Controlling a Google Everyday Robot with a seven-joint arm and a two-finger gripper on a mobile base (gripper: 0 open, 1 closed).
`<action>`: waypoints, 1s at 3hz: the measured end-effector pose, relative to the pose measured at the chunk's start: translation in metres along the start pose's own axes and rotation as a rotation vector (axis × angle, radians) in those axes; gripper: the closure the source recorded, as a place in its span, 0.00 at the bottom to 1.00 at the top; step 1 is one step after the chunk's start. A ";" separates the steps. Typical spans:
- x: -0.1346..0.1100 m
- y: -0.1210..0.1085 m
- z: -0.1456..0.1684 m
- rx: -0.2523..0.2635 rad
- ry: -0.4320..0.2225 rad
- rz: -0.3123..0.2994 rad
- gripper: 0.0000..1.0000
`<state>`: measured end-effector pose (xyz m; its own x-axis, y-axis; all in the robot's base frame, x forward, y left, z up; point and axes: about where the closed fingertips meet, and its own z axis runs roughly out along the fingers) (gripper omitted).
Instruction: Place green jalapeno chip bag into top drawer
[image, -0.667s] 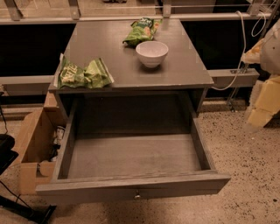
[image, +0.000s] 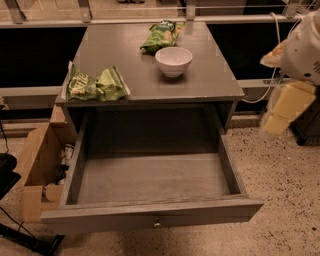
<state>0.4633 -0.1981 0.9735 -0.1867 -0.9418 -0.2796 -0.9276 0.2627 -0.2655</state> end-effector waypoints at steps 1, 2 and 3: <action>-0.036 -0.026 0.029 0.010 -0.128 -0.001 0.00; -0.090 -0.062 0.055 0.071 -0.284 0.017 0.00; -0.142 -0.093 0.063 0.146 -0.369 0.013 0.00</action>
Offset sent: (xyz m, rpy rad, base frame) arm 0.1626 0.1321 0.0017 0.4400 -0.2893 0.0353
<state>0.5967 -0.0759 0.9797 -0.0445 -0.8066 -0.5895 -0.8652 0.3261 -0.3809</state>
